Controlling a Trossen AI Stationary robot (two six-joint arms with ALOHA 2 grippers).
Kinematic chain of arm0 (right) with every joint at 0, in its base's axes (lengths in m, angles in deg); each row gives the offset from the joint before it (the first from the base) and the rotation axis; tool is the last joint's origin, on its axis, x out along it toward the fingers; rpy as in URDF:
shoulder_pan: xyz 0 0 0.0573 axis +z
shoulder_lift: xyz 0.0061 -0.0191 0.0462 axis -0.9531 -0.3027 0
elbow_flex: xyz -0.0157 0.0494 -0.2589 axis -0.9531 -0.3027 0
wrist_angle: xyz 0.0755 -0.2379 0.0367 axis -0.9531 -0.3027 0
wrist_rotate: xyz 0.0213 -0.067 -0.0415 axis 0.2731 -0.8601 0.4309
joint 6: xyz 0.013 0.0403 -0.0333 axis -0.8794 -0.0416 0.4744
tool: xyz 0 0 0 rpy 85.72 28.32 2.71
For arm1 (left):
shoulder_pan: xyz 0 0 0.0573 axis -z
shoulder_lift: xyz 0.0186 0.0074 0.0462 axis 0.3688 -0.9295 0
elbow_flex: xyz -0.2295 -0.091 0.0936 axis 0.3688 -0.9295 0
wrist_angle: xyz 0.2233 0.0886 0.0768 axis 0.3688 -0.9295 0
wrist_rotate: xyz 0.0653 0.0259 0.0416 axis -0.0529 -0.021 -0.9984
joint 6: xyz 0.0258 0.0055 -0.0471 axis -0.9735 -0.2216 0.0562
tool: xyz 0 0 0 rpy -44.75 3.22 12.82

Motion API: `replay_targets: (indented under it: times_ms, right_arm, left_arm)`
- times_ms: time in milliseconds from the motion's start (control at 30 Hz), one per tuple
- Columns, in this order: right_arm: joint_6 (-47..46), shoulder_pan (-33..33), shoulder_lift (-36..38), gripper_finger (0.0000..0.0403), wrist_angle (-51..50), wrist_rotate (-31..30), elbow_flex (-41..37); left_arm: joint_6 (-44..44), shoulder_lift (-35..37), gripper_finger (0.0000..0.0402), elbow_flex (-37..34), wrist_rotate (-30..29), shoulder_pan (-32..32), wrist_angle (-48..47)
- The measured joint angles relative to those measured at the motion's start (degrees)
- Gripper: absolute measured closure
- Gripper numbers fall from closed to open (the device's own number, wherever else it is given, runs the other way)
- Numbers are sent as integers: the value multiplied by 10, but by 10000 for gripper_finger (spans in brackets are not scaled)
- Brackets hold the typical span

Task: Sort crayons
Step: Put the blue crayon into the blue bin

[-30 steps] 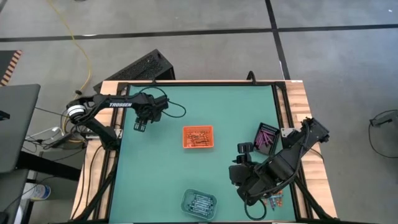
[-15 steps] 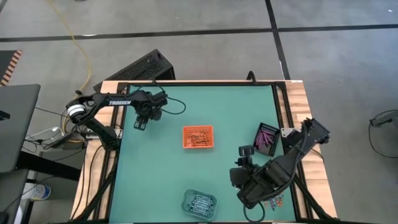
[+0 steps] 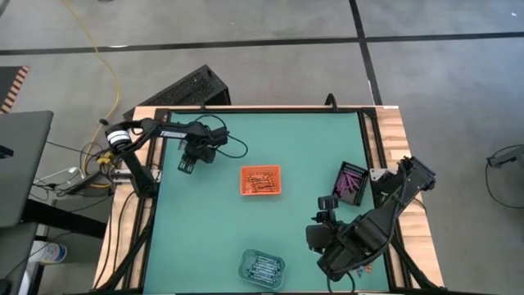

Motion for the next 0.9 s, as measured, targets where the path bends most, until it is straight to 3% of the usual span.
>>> replay_targets:
  times_ms: [300,667,900]
  right_arm:
    - [-3,0,0,243,2,-11,0]
    - [-7,2,0,243,1,-12,0]
    - [-18,3,0,243,-5,-12,0]
  left_arm:
    - [-38,-4,390,34,2,30,0]
    - [-31,-4,395,37,-11,77,5]
    - [10,-5,399,75,8,101,-24]
